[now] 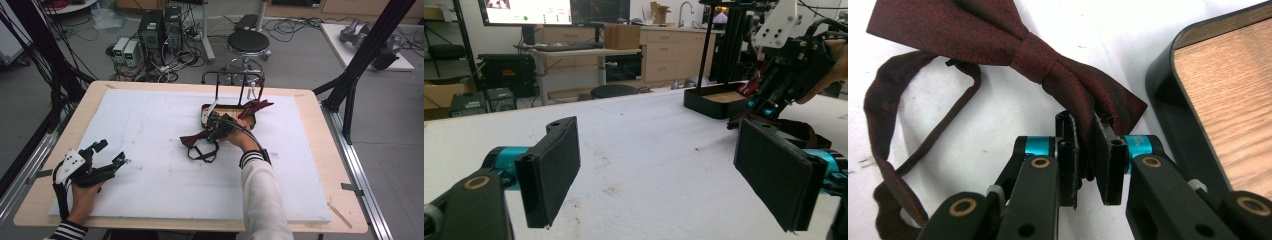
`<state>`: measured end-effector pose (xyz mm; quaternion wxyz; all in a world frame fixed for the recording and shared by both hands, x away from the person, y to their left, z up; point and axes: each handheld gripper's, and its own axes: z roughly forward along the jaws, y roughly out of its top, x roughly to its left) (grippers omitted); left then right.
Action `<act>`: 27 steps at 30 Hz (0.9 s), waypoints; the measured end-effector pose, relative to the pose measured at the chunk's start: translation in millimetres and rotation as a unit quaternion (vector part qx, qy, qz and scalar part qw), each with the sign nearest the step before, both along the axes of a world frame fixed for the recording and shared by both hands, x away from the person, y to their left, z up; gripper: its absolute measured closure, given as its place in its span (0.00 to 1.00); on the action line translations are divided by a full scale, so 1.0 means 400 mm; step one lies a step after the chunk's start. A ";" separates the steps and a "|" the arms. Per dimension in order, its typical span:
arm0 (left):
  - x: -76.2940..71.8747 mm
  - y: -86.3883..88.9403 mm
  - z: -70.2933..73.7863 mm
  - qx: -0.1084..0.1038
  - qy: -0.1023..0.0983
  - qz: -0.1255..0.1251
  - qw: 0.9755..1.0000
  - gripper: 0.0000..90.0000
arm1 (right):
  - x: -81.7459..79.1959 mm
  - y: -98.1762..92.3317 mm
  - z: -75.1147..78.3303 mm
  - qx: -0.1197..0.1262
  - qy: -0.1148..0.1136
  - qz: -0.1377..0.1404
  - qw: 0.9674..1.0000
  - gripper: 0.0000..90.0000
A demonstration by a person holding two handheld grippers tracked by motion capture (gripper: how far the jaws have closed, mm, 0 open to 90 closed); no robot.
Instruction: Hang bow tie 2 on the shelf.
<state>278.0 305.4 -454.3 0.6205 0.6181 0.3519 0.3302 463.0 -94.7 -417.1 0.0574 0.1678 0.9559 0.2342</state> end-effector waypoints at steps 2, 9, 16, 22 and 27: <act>0.000 0.000 0.000 0.001 0.000 0.000 1.000 0.21 | -0.002 0.000 0.002 0.001 0.006 -0.001 1.000 0.92; -0.001 -0.001 0.000 0.000 0.000 0.000 1.000 0.21 | -0.009 -0.010 0.021 0.018 0.012 -0.008 1.000 0.92; -0.002 -0.001 0.000 0.002 -0.001 -0.001 1.000 0.21 | -0.023 -0.021 0.056 0.040 0.002 -0.015 0.999 0.92; -0.002 -0.001 0.000 0.002 -0.002 0.000 1.000 0.21 | -0.038 -0.032 0.082 0.064 -0.007 -0.026 0.998 0.92; -0.002 -0.001 0.000 0.004 -0.004 0.000 1.000 0.21 | -0.052 -0.045 0.113 0.082 -0.032 -0.048 0.995 0.92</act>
